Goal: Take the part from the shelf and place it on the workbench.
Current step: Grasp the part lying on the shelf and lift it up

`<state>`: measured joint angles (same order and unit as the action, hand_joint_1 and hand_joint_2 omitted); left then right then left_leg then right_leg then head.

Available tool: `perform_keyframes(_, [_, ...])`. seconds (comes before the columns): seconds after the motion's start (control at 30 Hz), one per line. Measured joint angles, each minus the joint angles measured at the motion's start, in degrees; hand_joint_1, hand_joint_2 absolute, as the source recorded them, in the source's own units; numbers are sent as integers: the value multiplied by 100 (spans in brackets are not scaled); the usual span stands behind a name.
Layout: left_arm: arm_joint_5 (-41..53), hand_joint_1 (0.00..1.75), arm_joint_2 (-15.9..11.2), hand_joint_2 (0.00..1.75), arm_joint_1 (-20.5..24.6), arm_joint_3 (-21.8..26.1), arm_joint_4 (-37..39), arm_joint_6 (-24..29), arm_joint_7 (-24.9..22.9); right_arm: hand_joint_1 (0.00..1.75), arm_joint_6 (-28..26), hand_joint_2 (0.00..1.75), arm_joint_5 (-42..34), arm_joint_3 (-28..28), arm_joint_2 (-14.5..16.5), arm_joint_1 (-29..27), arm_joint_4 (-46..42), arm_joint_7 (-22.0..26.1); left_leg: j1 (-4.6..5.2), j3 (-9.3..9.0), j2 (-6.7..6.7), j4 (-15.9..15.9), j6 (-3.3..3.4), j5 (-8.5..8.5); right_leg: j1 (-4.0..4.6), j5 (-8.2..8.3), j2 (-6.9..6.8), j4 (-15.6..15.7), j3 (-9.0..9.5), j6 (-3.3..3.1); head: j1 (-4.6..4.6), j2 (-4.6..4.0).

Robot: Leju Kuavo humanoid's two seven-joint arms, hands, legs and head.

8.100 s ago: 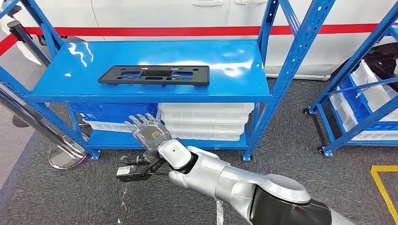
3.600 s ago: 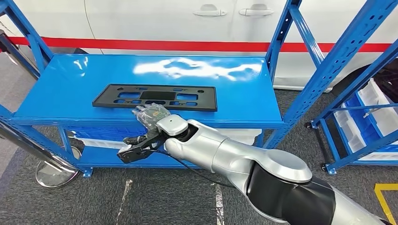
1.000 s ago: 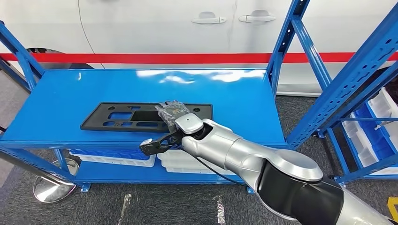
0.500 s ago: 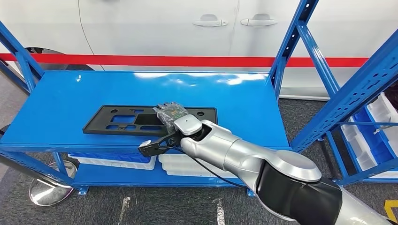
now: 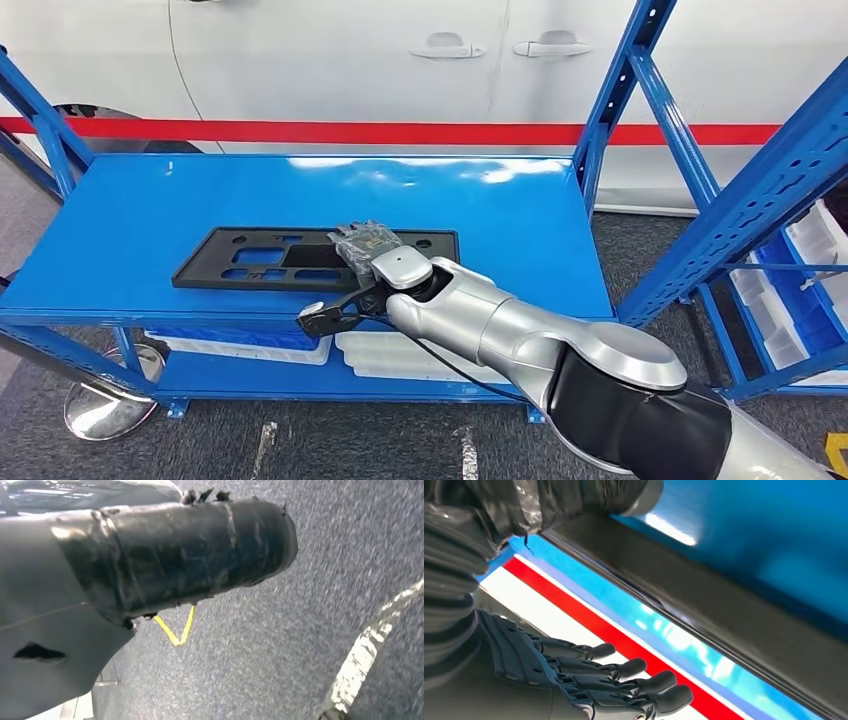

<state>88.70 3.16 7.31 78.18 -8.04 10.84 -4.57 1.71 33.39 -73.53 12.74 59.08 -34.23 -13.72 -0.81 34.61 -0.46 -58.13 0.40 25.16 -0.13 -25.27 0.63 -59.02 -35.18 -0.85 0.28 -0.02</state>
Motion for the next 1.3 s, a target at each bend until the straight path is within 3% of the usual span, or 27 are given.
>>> perform_keyframes(0.07, [-2, 0, 2, 0, -1, 0, 1, 1, 12, 124, 39, 175, -9, 0, 0, -3, 8, 19, -3, -19, 1, 21, 36, -6, 2, 2, 6, 6, 5, -4, -2, -1])
perform_keyframes(0.13, [-3, 0, -1, 0, 1, 1, 2, 2, 17, 124, 74, 175, -22, -1, 0, -11, 15, 45, -4, -41, 2, 51, 31, -11, 4, -1, 9, 6, 10, -16, -2, 0])
perform_keyframes(0.27, [-4, 0, -21, 0, 1, 1, 2, 3, 22, 167, 87, 175, -35, -3, -1, -30, 35, 69, -4, -64, 2, 90, 0, -30, 7, -8, 11, 5, 13, -35, -2, 1])
perform_keyframes(0.3, [-5, 0, -23, 0, 1, 1, 2, 3, 22, 170, 86, 175, -37, -3, -2, -31, 42, 73, -4, -67, 2, 97, -8, -32, 9, -10, 11, 4, 13, -39, -2, 1])
perform_keyframes(0.57, [-5, 0, -23, 0, 1, 1, 2, 4, 22, 139, 85, 175, -74, -4, -2, 5, 75, 83, -6, -79, 2, 113, -93, -27, 12, -17, 10, 5, 23, -50, 0, 0])
perform_keyframes(0.77, [-2, 0, -25, 0, 0, 1, 2, 11, 29, 136, 6, 175, -156, -3, -5, 11, 79, 135, -4, -82, 3, 113, -97, -24, 9, -16, 9, 26, 43, -50, 2, -1])
perform_keyframes(0.93, [16, 0, -26, 0, 2, 1, 2, 16, 66, 140, -102, 175, -239, -2, -32, 12, 71, 167, -3, -89, 3, 112, -97, -23, 8, -15, 9, 43, 59, -49, 3, 1])
perform_keyframes(1.13, [46, 0, -39, 0, 2, 1, 2, 20, 117, 170, -221, 175, -209, -2, -58, -1, 55, 180, -2, -90, 3, 110, -98, -20, 6, -15, 9, 48, 62, -48, 3, 0])
perform_keyframes(1.3, [70, 0, -60, 0, 2, 1, 2, 21, 125, 175, -898, 175, 361, -7, -72, -75, -14, 35, -3, -89, 2, 110, -98, -20, 7, -15, 9, 47, 59, -49, 2, 1])
